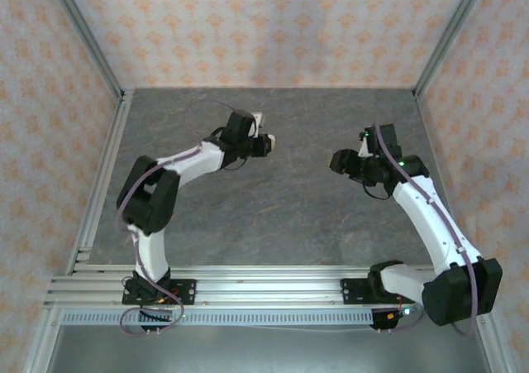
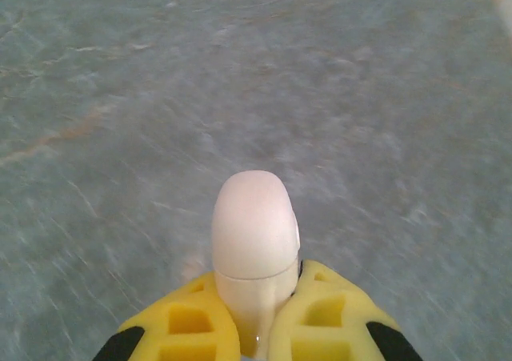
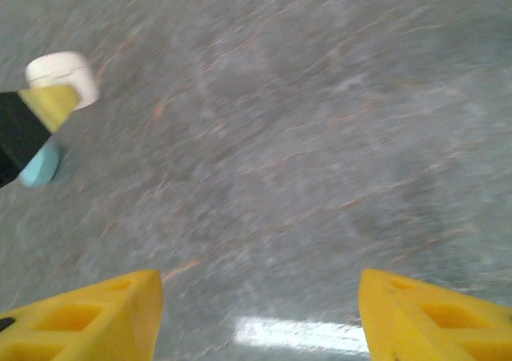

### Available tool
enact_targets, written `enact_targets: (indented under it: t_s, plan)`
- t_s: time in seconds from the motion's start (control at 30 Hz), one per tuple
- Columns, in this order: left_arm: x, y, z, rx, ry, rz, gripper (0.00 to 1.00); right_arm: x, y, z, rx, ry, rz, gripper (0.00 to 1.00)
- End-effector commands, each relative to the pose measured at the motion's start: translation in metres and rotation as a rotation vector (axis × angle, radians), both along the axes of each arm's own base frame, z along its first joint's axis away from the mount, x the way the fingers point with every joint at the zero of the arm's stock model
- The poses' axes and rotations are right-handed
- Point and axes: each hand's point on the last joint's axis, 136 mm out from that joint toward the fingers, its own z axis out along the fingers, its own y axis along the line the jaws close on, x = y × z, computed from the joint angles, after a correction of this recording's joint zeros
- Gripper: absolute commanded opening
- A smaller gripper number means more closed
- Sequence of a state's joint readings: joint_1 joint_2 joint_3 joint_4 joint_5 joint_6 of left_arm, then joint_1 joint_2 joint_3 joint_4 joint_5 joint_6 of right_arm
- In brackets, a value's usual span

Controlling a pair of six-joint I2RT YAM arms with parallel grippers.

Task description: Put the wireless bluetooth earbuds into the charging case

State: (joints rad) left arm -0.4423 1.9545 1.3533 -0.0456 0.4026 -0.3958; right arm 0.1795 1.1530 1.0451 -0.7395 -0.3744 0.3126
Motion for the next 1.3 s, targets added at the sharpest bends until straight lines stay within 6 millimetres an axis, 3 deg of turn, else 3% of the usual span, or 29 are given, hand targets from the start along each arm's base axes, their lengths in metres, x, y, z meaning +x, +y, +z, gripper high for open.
enact_targets:
  t_s: [0.0, 0.1, 0.3, 0.53, 0.63, 0.73, 0.87, 0.97, 1.17, 1.27]
  plan:
    - [0.023, 0.006, -0.022, -0.007, 0.121, 0.000, 0.00, 0.021, -0.034, 0.000, -0.062, -0.064, -0.108, 0.72]
    - [0.048, 0.020, -0.038, 0.038, 0.148, 0.051, 0.00, 0.032, -0.051, -0.004, -0.132, -0.112, -0.134, 0.79]
    - [0.088, 0.036, -0.053, 0.075, 0.182, 0.093, 0.00, 0.045, -0.077, -0.008, -0.252, -0.200, -0.216, 0.91]
    - [0.113, 0.053, -0.070, 0.097, 0.236, 0.122, 0.06, 0.047, -0.102, -0.004, -0.371, -0.269, -0.308, 0.97]
    - [0.117, 0.060, -0.073, 0.109, 0.252, 0.131, 0.14, 0.045, -0.112, -0.004, -0.407, -0.305, -0.353, 1.00]
    - [0.119, 0.064, -0.071, 0.121, 0.249, 0.124, 0.29, 0.042, -0.118, -0.005, -0.422, -0.336, -0.390, 0.99]
    - [0.119, 0.067, -0.058, 0.152, 0.233, 0.104, 0.46, 0.037, -0.124, -0.007, -0.424, -0.371, -0.432, 0.99]
    - [0.122, 0.071, -0.041, 0.170, 0.209, 0.091, 0.51, 0.030, -0.128, -0.008, -0.437, -0.382, -0.453, 0.99]
    - [0.121, 0.081, 0.019, 0.193, 0.121, 0.084, 0.56, 0.015, -0.144, -0.019, -0.514, -0.412, -0.507, 0.99]
    - [0.110, 0.087, 0.052, 0.227, 0.081, 0.067, 0.65, 0.010, -0.144, -0.021, -0.493, -0.456, -0.523, 0.99]
